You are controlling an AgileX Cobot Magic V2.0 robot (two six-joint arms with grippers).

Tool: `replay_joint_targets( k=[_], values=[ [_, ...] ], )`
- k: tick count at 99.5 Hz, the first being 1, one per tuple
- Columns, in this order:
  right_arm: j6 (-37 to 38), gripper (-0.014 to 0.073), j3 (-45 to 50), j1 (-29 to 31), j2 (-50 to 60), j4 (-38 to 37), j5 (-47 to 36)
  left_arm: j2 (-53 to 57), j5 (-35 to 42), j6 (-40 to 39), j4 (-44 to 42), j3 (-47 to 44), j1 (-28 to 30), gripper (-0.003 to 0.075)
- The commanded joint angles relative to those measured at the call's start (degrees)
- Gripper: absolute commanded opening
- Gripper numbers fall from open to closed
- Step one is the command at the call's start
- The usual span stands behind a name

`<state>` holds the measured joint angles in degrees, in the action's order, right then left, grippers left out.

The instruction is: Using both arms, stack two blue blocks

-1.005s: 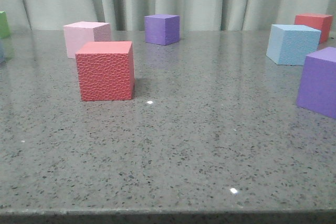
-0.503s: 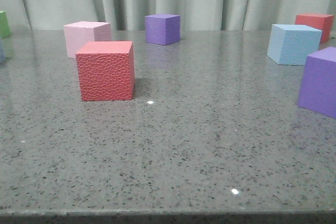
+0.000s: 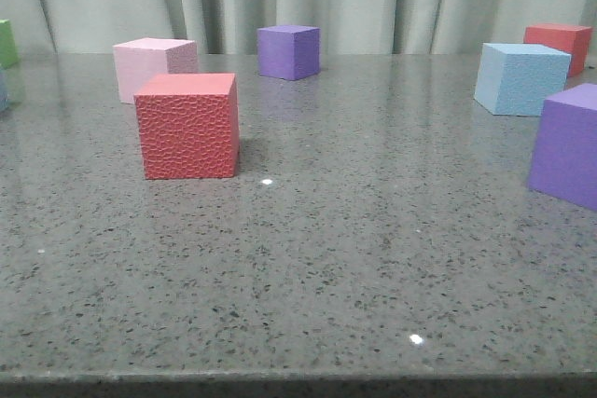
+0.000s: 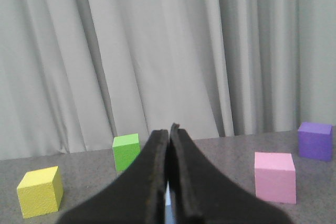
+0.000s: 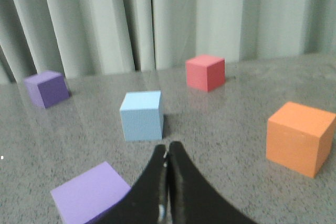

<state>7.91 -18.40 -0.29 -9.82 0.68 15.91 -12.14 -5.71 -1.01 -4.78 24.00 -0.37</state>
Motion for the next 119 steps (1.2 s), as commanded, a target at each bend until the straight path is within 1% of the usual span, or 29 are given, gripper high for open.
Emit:
replay_joint_targets(
  k=[1, 17, 24, 38, 43, 48, 54, 57, 61, 65, 67, 68, 70, 72, 73, 74, 75, 77, 79, 80, 81, 82, 84, 88, 93, 96, 106, 119],
  values=[
    [-0.1, -0.0104, -6.55, 0.42, -5.68, 0.05, 1.59, -5.46, 1.44, -0.12, 0.45, 5.93, 0.13, -0.0019],
    [-0.1, -0.0104, -13.05, 0.42, -12.37, 0.11, 5.18, -13.91, -6.52, -0.12, 0.56, 12.71, 0.13, -0.0019],
    [-0.1, -0.0104, -15.3, 0.42, -15.13, 0.11, 6.22, -17.39, -7.64, -0.12, 0.56, 14.62, 0.13, -0.0018],
    [-0.15, -0.0102, -18.77, 0.42, -20.13, 0.11, 8.72, -22.6, -7.38, -0.12, 1.12, 17.3, 0.13, -0.0013],
    [-0.22, -0.0099, -19.63, 0.42, -21.85, 0.11, 9.56, -23.93, -7.25, -0.12, 1.52, 17.89, 0.13, 0.0007],
    [-0.23, -0.0091, -20.24, 0.42, -23.15, 0.11, 10.31, -25.06, -7.25, -0.12, 1.87, 18.31, 0.13, 0.0049],
    [-0.23, -0.006, -20.65, 0.42, -24.35, 0.11, 10.66, -26.07, -7.25, -0.12, 2.25, 18.58, 0.13, 0.0129],
    [-0.23, -0.0029, -20.73, 0.42, -24.78, 0.11, 10.66, -26.34, -7.25, -0.12, 2.66, 18.58, 0.13, 0.0174],
    [-0.23, 0.001, -20.77, 0.42, -25.34, 0.11, 10.66, -26.57, -7.25, -0.12, 3.09, 18.58, 0.13, 0.0253],
    [-0.23, 0.0069, -20.77, 0.42, -25.49, 0.11, 10.66, -26.58, -7.25, -0.12, 3.23, 18.58, 0.13, 0.0334],
    [-0.23, 0.0115, -20.77, 0.42, -25.49, 0.11, 10.66, -26.58, -7.25, -0.12, 3.23, 18.58, 0.13, 0.0372],
    [-0.23, 0.0115, -20.77, 0.42, -25.49, 0.11, 10.66, -26.58, -7.25, -0.12, 3.23, 18.58, 0.13, 0.0383],
    [-0.23, 0.0167, -20.77, 0.42, -25.49, 0.11, 10.66, -26.58, -7.25, -0.12, 3.23, 18.58, 0.13, 0.0417],
    [-0.23, 0.0194, -20.77, 0.42, -25.49, 0.11, 10.46, -26.58, -7.18, -0.12, 3.23, 18.58, 0.13, 0.0449],
    [-0.23, 0.0223, -20.77, 0.42, -25.49, 0.11, 10.46, -26.58, -7.18, -0.12, 3.23, 18.58, 0.13, 0.0449],
    [-0.23, 0.0252, -20.77, 0.42, -25.49, 0.11, 10.35, -26.58, -7.18, -0.12, 3.23, 18.58, 0.13, 0.0469],
    [-0.23, 0.0252, -20.77, 0.42, -25.49, 0.11, 10.3, -26.58, -7.18, -0.12, 3.23, 18.58, 0.13, 0.0488],
    [-0.23, 0.0312, -20.77, 0.42, -25.42, 0.11, 10.2, -26.58, -7.18, -0.12, 3.23, 18.58, 0.13, 0.0506],
    [-0.23, 0.0343, -20.77, 0.42, -25.42, 0.11, 10.07, -26.58, -7.18, -0.12, 3.23, 18.58, 0.13, 0.0532],
    [-0.23, 0.0372, -20.77, 0.42, -25.42, 0.11, 10.07, -26.58, -7.18, -0.12, 3.23, 18.58, 0.13, 0.054],
    [-0.23, 0.0402, -20.77, 0.42, -25.42, 0.11, 10.01, -26.58, -7.18, -0.12, 3.23, 18.58, 0.13, 0.0565],
    [-0.23, 0.0402, -20.77, 0.42, -25.42, 0.11, 9.95, -26.58, -7.18, -0.12, 3.23, 18.58, 0.13, 0.0565],
    [-0.23, 0.0458, -20.77, 0.42, -25.42, 0.11, 9.9, -26.58, -7.18, -0.12, 3.23, 18.58, 0.13, 0.0588],
    [-0.23, 0.0521, -20.77, 0.42, -25.42, 0.11, 9.9, -26.58, -7.18, -0.12, 3.23, 18.58, 0.13, 0.0633],
    [-0.23, 0.0601, -20.77, 0.42, -25.42, 0.11, 10.08, -26.58, -7.18, -0.12, 3.23, 18.58, 0.13, 0.066],
    [-0.23, 0.0621, -20.77, 0.42, -25.42, 0.11, 10.28, -26.58, -7.18, -0.12, 3.23, 18.58, 0.13, 0.0671],
    [-0.23, 0.0597, -20.77, 0.42, -25.42, 0.11, 9.79, -26.58, -6.63, -0.12, 3.23, 18.58, 0.13, 0.0674],
    [-0.23, 0.0598, -20.77, 0.42, -25.42, 0.11, 8.09, -26.58, -5.65, -0.12, 3.23, 18.58, 0.13, 0.0674]
  ],
)
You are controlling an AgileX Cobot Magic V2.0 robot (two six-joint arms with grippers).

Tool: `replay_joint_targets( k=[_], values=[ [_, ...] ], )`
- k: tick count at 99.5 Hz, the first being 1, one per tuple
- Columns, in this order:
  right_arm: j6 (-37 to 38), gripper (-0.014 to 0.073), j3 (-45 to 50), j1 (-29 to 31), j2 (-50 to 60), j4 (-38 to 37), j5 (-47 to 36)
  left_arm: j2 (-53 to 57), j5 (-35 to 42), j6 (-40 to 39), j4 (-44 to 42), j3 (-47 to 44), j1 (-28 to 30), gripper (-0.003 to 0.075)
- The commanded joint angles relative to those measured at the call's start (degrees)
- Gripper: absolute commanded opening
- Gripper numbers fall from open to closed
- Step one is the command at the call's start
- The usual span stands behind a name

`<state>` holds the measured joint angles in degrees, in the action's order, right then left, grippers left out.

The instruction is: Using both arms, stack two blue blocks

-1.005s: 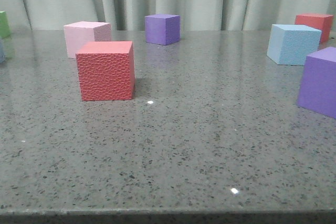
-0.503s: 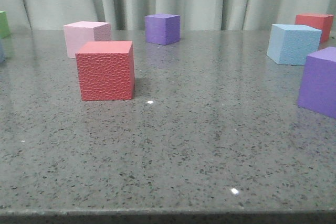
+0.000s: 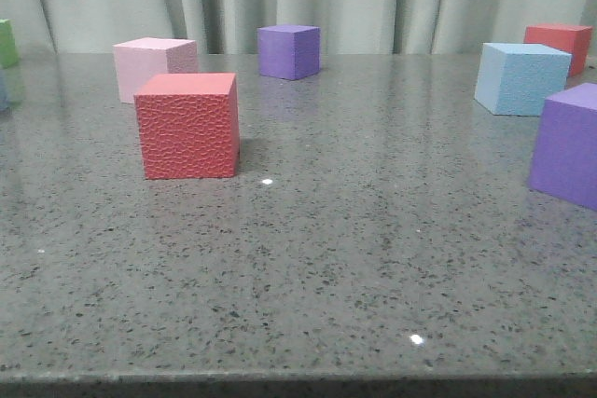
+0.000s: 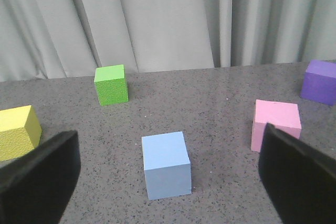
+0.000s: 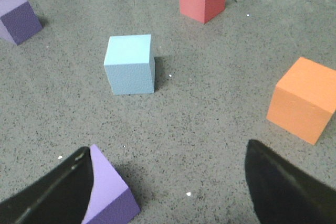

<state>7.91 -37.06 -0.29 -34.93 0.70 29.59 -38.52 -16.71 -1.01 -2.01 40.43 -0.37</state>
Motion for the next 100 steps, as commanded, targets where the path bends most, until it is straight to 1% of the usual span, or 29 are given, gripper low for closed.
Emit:
replay_joint_targets(
  k=[1, 15, 25, 33, 45, 55, 66, 69, 76, 100],
  values=[
    [-0.17, 0.0598, -2.11, 0.42, -0.32, 0.08, -5.59, -0.2, 5.34, -0.12, 0.46, 2.03, 0.13, 0.0674],
    [-0.16, 0.0598, -2.93, 0.42, -0.46, 0.73, -5.86, -0.2, 5.34, -0.12, 0.46, 2.03, 0.13, 0.0674],
    [-0.16, 0.0598, -6.32, 0.42, -3.19, 0.73, -2.69, -0.37, 4.22, -0.22, 0.01, 3.39, 0.24, 0.0674],
    [-0.16, 0.0598, -10.39, 0.42, -6.76, 1.18, 0.83, -1.5, 1.53, -0.35, 0.01, 5.42, 0.24, 0.0674],
    [-0.16, 0.0598, -18.91, 0.42, -13.59, 3.3, 7.29, -3.83, -2.9, -0.35, 0.01, 8.34, 0.24, 0.0674],
    [-0.16, 0.0598, -26.8, 0.42, -20.76, 4.25, 13.59, -5.47, -4.66, -0.35, 0.01, 9.99, 0.24, 0.0674],
    [-0.16, 0.0598, -36.14, 0.42, -28.31, 4.37, 19.47, -5.99, -4.77, -0.35, 0.01, 10.24, 0.24, 0.0674],
    [-0.21, 0.0598, -37.27, 0.42, -29.83, 4.37, 20.98, -5.99, -4.77, -0.35, 0.01, 10.24, 0.24, 0.0674],
    [-0.21, 0.0598, -43.95, 0.42, -35.92, 4.37, 24.66, -5.99, -4.67, -0.35, 0.01, 10.24, 0.24, 0.0674],
    [-0.21, 0.0598, -59.78, 0.36, -51.76, 5.07, 32.66, -5.99, -4.26, -0.35, 0.01, 10.24, 0.24, 0.0673]
  ],
)
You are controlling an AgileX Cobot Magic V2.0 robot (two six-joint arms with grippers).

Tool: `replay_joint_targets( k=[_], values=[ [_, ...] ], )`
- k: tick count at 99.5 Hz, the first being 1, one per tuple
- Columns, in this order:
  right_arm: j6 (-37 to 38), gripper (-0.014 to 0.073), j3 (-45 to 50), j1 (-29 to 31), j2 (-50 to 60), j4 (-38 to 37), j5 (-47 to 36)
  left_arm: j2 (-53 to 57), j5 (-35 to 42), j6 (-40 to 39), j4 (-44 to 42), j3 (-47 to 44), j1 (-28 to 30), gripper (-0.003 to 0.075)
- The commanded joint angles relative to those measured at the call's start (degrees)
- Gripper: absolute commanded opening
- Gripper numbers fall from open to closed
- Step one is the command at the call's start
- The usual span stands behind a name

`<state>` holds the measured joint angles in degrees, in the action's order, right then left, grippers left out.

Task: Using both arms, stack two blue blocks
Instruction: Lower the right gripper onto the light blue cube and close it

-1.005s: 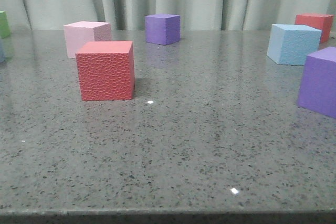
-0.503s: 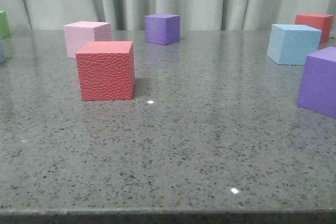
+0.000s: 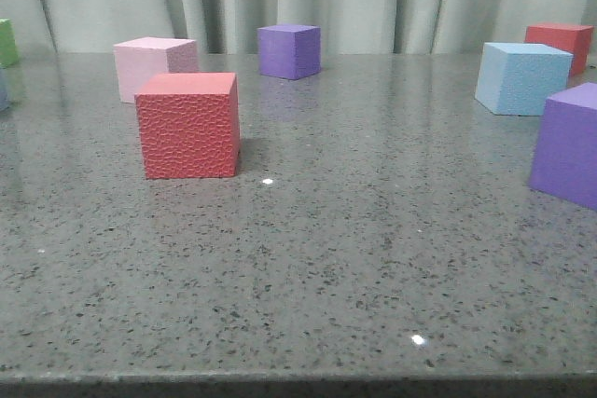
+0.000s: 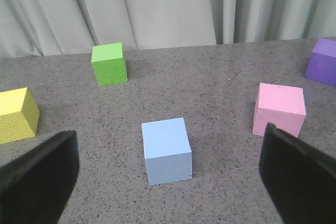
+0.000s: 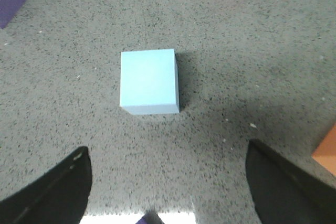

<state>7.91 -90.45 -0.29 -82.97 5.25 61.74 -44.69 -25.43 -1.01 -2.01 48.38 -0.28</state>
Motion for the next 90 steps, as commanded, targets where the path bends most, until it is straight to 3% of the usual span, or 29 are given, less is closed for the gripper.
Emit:
replay_joint_targets(
  k=[1, 40, 90],
  values=[
    [-0.21, 0.0598, -7.68, 0.36, -4.59, 0.59, 1.03, 0.17, 4.46, -0.35, 0.01, 2.29, 0.15, 0.0673],
    [-1.14, 0.0598, -23.86, -0.06, -21.89, 4.64, 9.91, 0.17, 4.46, -0.35, 0.01, 2.29, 0.15, 0.0674],
    [-0.3, 0.0598, -24.52, -2.54, -28.7, 2.67, 9.03, 0.17, 4.46, -0.35, 0.01, 2.29, 0.15, 0.0674]
  ],
)
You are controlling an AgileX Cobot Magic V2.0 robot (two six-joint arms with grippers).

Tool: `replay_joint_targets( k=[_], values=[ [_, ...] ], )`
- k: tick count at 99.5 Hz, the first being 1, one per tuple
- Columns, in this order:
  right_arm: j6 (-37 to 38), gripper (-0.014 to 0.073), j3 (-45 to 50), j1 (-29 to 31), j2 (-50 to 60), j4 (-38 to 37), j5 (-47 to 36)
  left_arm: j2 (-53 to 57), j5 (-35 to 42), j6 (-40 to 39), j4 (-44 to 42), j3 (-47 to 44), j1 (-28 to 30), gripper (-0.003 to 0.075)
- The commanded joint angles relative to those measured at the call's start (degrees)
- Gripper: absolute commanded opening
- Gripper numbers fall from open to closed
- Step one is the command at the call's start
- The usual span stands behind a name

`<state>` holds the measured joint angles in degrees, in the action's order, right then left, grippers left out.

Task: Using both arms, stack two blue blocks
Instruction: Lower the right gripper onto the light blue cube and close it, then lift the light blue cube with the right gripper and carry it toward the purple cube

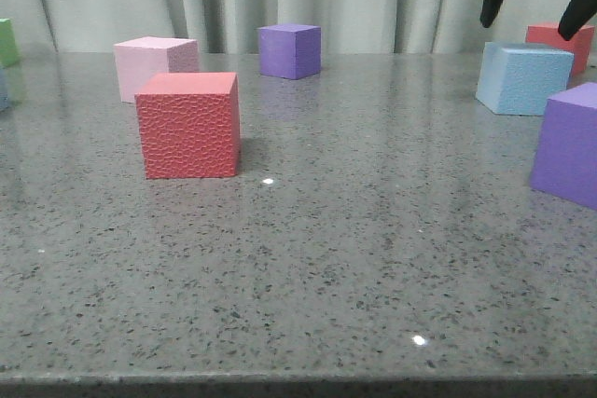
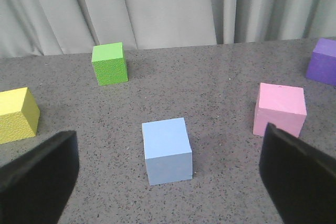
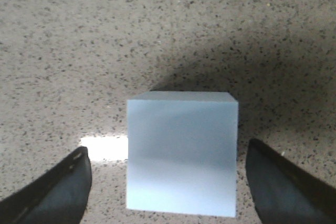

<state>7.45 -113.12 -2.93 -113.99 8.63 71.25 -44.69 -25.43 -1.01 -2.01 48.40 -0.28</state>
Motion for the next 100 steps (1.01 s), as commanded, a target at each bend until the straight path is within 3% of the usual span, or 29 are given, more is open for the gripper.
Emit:
replay_joint_targets(
  k=[1, 56, 82, 100],
  values=[
    [0.31, 0.0598, -1.85, 0.1, 2.31, -0.85, -0.48, 0.17, 4.46, -0.35, 0.01, 2.27, 0.15, 0.0674],
    [0.37, 0.0594, -1.85, 0.04, -1.57, -1.37, -0.59, 0.17, 4.46, -0.35, -0.08, 2.27, 0.15, 0.0674],
    [0.37, 0.0425, -1.85, 0.04, -1.57, -1.37, -0.54, 0.17, 4.46, -0.35, -0.12, 2.27, 0.15, 0.0673],
    [0.43, 0.0412, -2.04, -0.15, -1.18, -0.48, -0.32, 0.17, 4.46, -0.35, -0.12, 2.27, 0.15, 0.0674]
  ],
)
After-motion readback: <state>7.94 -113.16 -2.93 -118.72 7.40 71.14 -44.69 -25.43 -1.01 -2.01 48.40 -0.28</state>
